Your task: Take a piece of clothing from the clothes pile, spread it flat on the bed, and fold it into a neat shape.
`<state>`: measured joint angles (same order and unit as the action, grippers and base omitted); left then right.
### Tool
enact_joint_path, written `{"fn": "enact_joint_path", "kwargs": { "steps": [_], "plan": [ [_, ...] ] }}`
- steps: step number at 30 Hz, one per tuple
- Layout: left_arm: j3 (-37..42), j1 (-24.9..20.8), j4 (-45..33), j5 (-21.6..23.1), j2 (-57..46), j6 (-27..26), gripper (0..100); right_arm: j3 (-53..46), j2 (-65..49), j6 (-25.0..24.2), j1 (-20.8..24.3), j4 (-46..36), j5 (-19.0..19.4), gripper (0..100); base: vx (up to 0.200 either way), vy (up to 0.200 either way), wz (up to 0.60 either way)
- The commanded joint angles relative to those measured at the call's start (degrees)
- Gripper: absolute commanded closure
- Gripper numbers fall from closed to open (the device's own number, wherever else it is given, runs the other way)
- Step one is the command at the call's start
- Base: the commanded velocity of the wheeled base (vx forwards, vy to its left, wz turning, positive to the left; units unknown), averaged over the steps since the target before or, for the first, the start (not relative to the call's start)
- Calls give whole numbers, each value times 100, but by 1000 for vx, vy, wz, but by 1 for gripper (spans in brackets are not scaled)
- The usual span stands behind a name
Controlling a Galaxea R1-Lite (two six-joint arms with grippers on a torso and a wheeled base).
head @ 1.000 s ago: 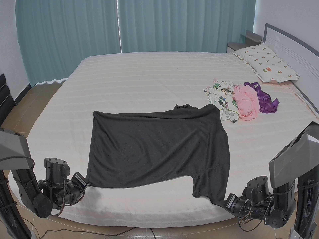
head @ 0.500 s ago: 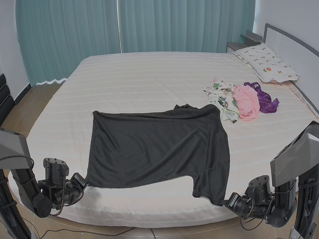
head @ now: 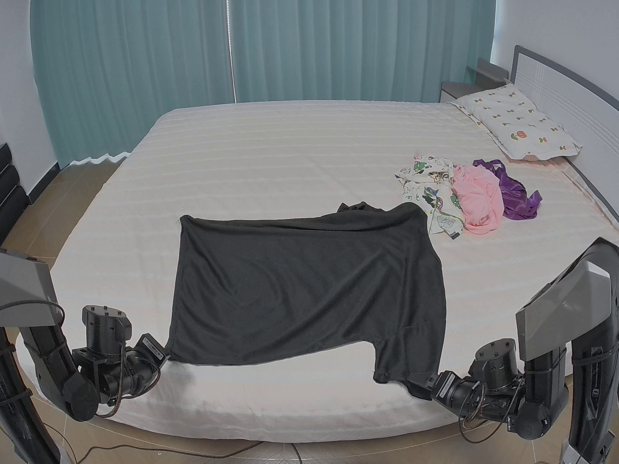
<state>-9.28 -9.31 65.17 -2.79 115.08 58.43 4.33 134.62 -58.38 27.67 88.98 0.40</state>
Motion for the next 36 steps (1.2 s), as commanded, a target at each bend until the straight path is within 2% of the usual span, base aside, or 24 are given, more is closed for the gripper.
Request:
{"fn": "enact_joint_path", "kwargs": {
  "steps": [1,3,4,9,14,19,25,26,36],
  "plan": [
    [-30,17,4,7,15,2,100,182,64,-51,-7,67,21,0,0,0,0],
    [-22,17,4,7,15,2,100,182,47,-51,-7,67,56,0,0,0,0],
    [-22,17,4,7,15,2,100,182,47,-51,-7,67,65,100,0,0,0],
    [-13,17,-4,15,23,2,100,103,-15,-51,-34,67,74,100,0,0,0],
    [84,35,-13,358,15,-104,100,-90,-217,-59,-113,67,65,100,0,0,0],
    [189,52,-4,385,76,-376,100,-354,-419,-156,-166,67,56,100,0,0,0],
    [189,52,-4,385,120,-385,100,-424,-481,-209,-289,67,48,100,0,0,0],
    [181,52,-4,385,111,-385,0,-433,-481,-209,-298,67,48,100,0,0,0],
    [-127,26,40,349,164,-323,0,-424,-463,-209,-324,67,30,100,0,0,0]
  ]
}}
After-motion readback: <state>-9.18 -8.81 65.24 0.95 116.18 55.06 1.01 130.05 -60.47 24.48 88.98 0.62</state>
